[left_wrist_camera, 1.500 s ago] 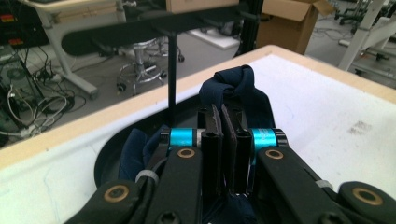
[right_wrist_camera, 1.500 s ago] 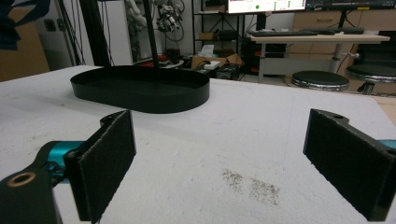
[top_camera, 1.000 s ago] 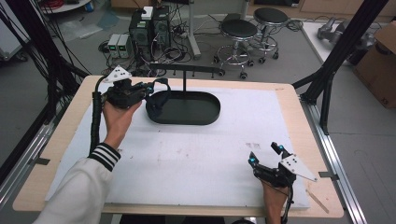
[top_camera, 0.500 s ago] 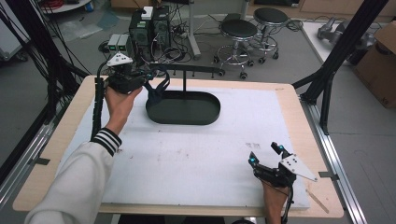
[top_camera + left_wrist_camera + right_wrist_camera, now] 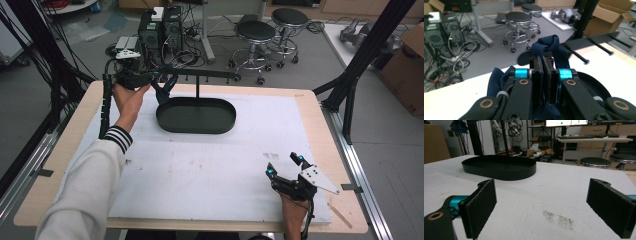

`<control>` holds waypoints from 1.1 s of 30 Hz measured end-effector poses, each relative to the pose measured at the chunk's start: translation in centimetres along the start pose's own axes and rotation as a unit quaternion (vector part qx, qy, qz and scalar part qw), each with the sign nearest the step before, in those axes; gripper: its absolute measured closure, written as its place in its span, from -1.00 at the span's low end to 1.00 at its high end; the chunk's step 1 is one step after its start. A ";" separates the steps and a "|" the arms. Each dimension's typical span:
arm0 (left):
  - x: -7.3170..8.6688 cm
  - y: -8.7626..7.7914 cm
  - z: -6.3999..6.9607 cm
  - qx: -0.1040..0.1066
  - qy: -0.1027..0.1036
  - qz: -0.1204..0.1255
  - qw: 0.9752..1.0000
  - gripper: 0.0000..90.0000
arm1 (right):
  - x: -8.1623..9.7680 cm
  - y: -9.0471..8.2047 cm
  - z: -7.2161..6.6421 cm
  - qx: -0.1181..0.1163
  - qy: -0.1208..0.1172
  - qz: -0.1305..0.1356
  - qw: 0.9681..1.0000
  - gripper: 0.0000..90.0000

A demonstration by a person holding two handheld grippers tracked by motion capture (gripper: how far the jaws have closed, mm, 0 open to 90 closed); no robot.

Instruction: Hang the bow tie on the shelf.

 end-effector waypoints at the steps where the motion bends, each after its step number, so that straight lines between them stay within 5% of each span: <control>1: 0.0 0.0 0.0 0.000 0.000 0.000 1.000 0.92 | 0.0 0.0 0.0 0.000 0.003 0.000 1.000 -0.82; 13: 1.5 1.0 -0.8 -0.024 0.010 -0.027 0.999 0.92 | 0.0 -0.1 0.0 0.000 0.003 0.005 1.000 -0.82; 33: 2.4 2.0 -0.5 -0.010 -0.004 -0.019 1.000 0.91 | -0.1 -0.2 0.1 -0.005 0.009 0.010 1.000 -0.82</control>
Point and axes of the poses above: each handheld gripper's, and its own axes: y roughly forward along the jaws, x roughly out of its underside, z roughly to its right, the point moved 9 cm from there along y, roughly forward along the jaws, and after that the axes turned 14 degrees about -z, right-handed, at the moved point
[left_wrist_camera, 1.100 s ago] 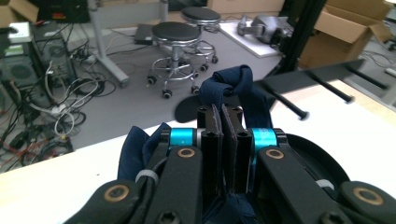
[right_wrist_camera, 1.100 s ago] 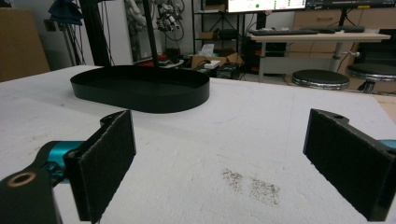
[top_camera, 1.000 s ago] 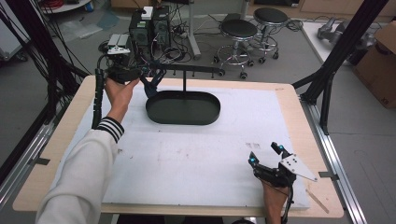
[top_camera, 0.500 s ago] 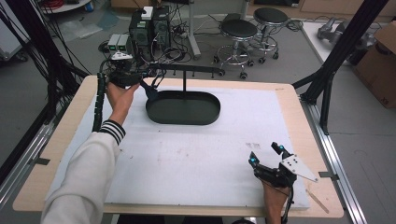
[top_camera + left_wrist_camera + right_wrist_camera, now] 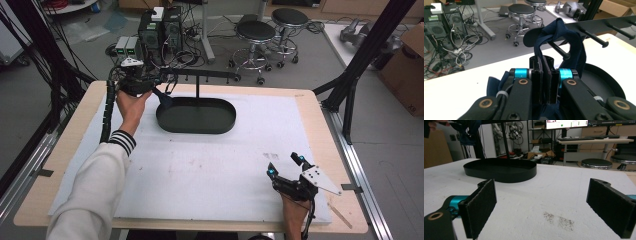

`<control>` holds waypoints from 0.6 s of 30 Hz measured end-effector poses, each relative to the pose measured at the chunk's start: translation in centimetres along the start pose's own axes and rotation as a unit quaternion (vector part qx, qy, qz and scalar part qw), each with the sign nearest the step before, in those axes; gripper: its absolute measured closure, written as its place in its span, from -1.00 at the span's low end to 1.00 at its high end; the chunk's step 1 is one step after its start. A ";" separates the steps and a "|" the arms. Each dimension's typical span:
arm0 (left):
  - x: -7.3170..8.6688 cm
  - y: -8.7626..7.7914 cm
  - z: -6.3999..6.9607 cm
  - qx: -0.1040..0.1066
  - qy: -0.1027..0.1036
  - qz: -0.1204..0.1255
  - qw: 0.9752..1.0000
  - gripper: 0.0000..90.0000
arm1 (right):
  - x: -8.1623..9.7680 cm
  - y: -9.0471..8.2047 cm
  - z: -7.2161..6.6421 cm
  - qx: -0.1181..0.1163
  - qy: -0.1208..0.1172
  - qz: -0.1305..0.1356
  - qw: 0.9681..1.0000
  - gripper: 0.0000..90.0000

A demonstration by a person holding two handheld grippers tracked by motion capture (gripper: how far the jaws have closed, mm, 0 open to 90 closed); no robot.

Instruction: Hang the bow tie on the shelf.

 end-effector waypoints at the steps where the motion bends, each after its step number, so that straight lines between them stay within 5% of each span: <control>1: 0.1 0.2 0.0 0.001 -0.003 -0.001 1.000 0.90 | 0.0 0.0 0.0 -0.002 0.004 0.001 1.000 -0.82; 7: 0.8 0.6 -0.2 0.005 -0.021 0.004 1.000 0.81 | 0.0 -0.1 0.1 -0.005 0.007 0.001 1.000 -0.82; 17: 0.8 0.2 0.1 0.031 -0.028 0.012 0.999 -0.12 | 0.0 -0.1 0.0 -0.003 0.005 0.001 1.000 -0.82; 18: 1.0 0.1 0.3 0.046 -0.020 0.007 0.999 -0.20 | 0.0 -0.1 0.0 -0.003 0.005 0.001 1.000 -0.82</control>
Point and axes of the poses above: each handheld gripper's, and its own axes: y roughly forward along the jaws, x roughly out of its underside, z roughly to its right, the point moved 9 cm from there along y, roughly forward along the jaws, and after that the axes turned 14 degrees about -z, right-handed, at the moved point
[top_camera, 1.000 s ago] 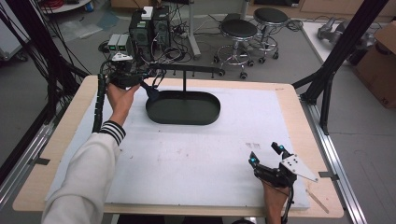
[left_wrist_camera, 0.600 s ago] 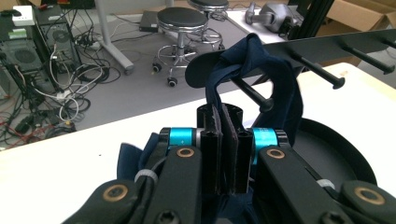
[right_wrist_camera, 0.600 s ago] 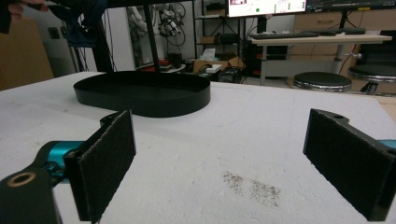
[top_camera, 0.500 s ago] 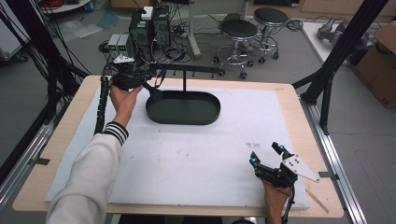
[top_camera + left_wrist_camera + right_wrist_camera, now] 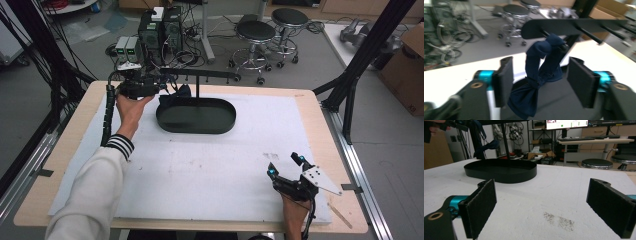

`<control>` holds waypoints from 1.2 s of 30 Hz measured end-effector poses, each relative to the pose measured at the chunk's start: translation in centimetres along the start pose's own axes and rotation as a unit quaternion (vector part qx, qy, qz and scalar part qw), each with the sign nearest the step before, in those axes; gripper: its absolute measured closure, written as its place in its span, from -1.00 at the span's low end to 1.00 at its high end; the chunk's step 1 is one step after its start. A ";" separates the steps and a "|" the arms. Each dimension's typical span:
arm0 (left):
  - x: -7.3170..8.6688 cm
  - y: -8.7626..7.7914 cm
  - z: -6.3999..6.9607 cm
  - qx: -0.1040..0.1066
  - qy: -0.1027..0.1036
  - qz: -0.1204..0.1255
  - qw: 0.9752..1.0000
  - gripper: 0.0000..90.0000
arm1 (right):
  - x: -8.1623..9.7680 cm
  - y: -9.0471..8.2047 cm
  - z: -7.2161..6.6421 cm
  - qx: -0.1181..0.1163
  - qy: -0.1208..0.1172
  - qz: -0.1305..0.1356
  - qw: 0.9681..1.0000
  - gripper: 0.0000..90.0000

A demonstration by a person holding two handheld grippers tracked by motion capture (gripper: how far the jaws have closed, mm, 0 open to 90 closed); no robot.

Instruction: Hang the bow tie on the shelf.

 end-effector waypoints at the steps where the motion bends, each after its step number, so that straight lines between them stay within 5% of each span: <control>1: 0.0 0.0 0.0 0.000 0.000 0.000 1.000 -0.26 | 0.0 0.0 0.0 0.001 0.000 0.002 1.000 -0.82; 3: 0.2 -0.3 0.3 0.006 0.014 -0.003 1.000 -0.38 | 0.0 0.0 0.0 0.002 -0.002 0.002 1.000 -0.82; 8: 1.2 -1.8 0.3 0.023 0.028 0.033 0.999 -0.62 | 0.0 0.0 0.0 0.002 -0.006 0.003 1.000 -0.82; 9: 2.4 -2.9 0.4 0.035 0.034 0.047 0.998 -0.63 | 0.0 0.0 0.0 0.002 -0.004 0.003 1.000 -0.82; 14: 5.6 -5.5 0.1 0.034 0.049 0.076 0.995 -0.64 | 0.0 0.0 0.0 0.002 -0.002 0.001 1.000 -0.82; 15: 7.6 -7.0 0.0 0.034 0.058 0.096 0.993 -0.64 | 0.0 0.0 0.0 0.001 -0.004 0.001 1.000 -0.82; 17: 8.6 -7.7 0.1 0.034 0.063 0.106 0.992 -0.65 | 0.0 0.0 0.0 0.002 -0.004 0.002 1.000 -0.82; 19: 11.4 -9.8 0.7 0.047 0.077 0.135 0.987 -0.65 | 0.0 0.0 0.0 0.003 -0.005 0.003 1.000 -0.82; 23: 14.4 -11.6 1.6 0.065 0.083 0.155 0.982 -0.65 | 0.0 0.0 0.0 0.003 -0.001 0.003 1.000 -0.82; 30: 17.1 -13.1 1.9 0.067 0.091 0.173 0.978 -0.65 | 0.0 0.0 0.0 0.005 -0.001 0.002 1.000 -0.82; 36: 19.8 -12.9 1.7 0.059 0.094 0.175 0.978 -0.65 | 0.0 0.0 0.0 0.006 -0.003 0.001 1.000 -0.82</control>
Point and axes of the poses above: each handheld gripper's, and its own axes: y roughly forward along the jaws, x roughly out of its underside, z roughly to its right, the point moved 9 cm from there along y, roughly forward along the jaws, and after that the axes turned 14 degrees about -z, right-handed, at the moved point
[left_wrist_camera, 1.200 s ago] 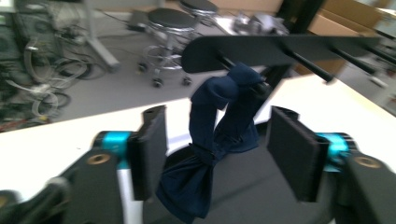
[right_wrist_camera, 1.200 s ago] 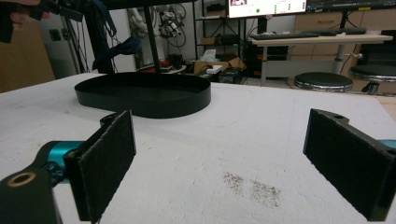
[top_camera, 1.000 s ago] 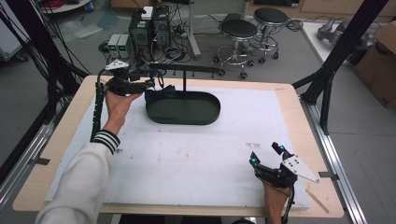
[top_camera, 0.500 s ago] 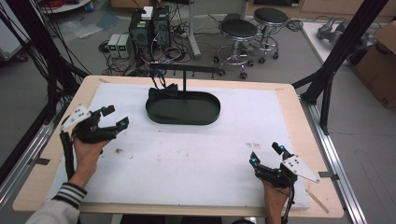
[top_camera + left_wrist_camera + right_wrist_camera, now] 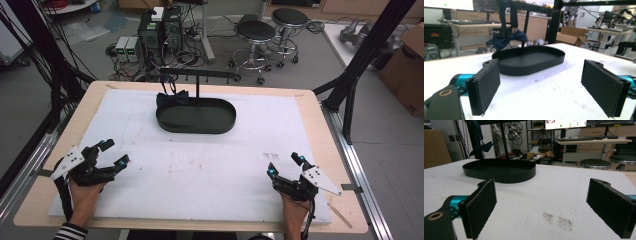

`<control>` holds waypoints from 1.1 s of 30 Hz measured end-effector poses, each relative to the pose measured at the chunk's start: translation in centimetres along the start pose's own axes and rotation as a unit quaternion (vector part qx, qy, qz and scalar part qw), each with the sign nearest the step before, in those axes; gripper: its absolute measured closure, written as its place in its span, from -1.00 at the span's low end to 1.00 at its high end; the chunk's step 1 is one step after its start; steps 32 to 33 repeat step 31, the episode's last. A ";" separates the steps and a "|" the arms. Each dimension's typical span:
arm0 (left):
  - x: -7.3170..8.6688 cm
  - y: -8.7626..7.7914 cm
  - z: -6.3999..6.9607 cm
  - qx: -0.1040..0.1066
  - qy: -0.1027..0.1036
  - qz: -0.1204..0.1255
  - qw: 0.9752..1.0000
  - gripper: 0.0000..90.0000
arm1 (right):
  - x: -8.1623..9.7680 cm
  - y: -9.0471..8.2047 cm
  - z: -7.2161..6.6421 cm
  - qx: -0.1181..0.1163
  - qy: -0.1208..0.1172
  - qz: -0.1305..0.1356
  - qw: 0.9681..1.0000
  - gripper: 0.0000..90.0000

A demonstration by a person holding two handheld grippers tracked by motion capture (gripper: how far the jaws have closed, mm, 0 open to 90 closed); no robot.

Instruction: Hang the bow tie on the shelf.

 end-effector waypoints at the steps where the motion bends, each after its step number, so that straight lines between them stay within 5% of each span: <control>1: 0.3 0.0 0.0 -0.001 -0.001 0.000 1.000 -0.65 | 0.0 0.0 0.0 0.000 0.000 0.000 1.000 -0.82; 18: 1.6 0.5 0.2 -0.017 0.019 -0.009 1.000 -0.65 | 0.0 -0.1 0.1 0.003 0.001 0.004 1.000 -0.82; 33: 1.6 0.4 0.1 -0.013 0.007 -0.006 1.000 -0.65 | 0.0 -0.1 0.0 0.001 0.002 0.005 1.000 -0.82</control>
Point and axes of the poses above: each handheld gripper's, and its own axes: y roughly forward along the jaws, x roughly out of its underside, z roughly to its right, the point moved 9 cm from there along y, roughly forward along the jaws, and after that the axes turned 14 degrees about -z, right-handed, at the moved point
